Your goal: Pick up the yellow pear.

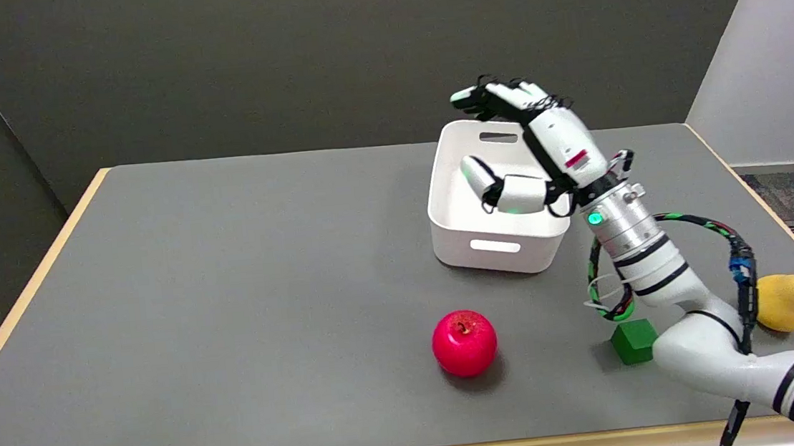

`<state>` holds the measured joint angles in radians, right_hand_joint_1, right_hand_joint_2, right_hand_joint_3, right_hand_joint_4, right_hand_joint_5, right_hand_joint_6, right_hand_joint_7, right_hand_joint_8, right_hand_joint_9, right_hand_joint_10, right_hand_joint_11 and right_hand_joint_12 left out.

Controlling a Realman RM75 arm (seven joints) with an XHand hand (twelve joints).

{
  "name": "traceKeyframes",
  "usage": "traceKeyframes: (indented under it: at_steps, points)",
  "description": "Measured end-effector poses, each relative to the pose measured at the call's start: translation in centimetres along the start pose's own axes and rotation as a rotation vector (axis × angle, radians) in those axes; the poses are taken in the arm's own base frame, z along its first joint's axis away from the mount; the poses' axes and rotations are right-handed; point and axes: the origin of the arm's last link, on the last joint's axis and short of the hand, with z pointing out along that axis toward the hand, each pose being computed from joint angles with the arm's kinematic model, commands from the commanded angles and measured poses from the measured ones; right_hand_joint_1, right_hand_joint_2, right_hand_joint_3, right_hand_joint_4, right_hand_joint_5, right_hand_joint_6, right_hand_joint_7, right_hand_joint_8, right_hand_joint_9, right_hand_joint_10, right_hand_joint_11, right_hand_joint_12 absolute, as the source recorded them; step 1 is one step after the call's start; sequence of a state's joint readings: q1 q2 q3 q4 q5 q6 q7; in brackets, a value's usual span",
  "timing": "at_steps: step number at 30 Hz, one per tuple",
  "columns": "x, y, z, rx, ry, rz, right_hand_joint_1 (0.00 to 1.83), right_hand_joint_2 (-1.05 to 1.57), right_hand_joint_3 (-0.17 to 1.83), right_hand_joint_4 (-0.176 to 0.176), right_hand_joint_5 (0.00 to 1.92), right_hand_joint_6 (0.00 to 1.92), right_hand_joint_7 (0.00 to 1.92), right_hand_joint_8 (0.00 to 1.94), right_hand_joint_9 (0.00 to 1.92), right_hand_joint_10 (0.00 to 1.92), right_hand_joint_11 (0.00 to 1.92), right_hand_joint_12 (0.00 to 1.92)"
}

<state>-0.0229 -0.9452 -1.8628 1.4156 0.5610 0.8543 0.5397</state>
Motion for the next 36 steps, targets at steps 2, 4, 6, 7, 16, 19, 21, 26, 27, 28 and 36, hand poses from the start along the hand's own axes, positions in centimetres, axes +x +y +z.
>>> traceKeyframes:
  at_steps: [2,4,6,7,16,19,21,26,27,28,36]
  points:
    - [-0.3,-0.1,0.1,0.002,-0.006,0.004,0.58,0.76,0.89,0.080,0.36,0.71,0.51,0.55,0.44,1.02,0.22,1.38]
    - [-0.7,-0.2,0.3,0.006,-0.013,0.009,0.58,0.76,0.89,0.080,0.36,0.71,0.51,0.55,0.44,1.02,0.22,1.38]
    - [-1.1,-0.3,0.5,0.009,-0.022,0.013,0.58,0.76,0.89,0.081,0.36,0.72,0.51,0.55,0.44,1.02,0.23,1.38]
    - [-1.2,-0.3,0.5,0.011,-0.025,0.014,0.58,0.76,0.89,0.081,0.36,0.72,0.51,0.55,0.44,1.02,0.23,1.38]
    - [-2.2,-0.4,0.8,0.014,-0.047,0.027,0.58,0.76,0.88,0.082,0.36,0.73,0.52,0.56,0.45,1.03,0.23,1.39]
    - [-2.4,-0.4,0.8,0.012,-0.050,0.032,0.58,0.76,0.88,0.082,0.36,0.73,0.52,0.56,0.44,1.03,0.23,1.39]
    - [-2.5,-0.4,0.8,0.011,-0.051,0.034,0.58,0.76,0.88,0.082,0.36,0.73,0.52,0.56,0.45,1.04,0.23,1.39]
    - [-2.7,-0.3,0.9,0.008,-0.058,0.038,0.58,0.76,0.88,0.082,0.36,0.73,0.52,0.56,0.44,1.04,0.23,1.39]
    - [-2.8,-0.3,0.9,0.008,-0.060,0.039,0.58,0.76,0.88,0.082,0.36,0.73,0.52,0.56,0.44,1.04,0.23,1.39]
    - [-2.8,-0.3,0.9,0.007,-0.062,0.039,0.58,0.76,0.88,0.081,0.36,0.73,0.52,0.56,0.44,1.04,0.23,1.39]
    - [-3.4,-0.4,0.6,0.002,-0.077,0.051,0.56,0.72,0.96,0.073,0.38,0.73,0.52,0.60,0.47,1.03,0.24,1.41]
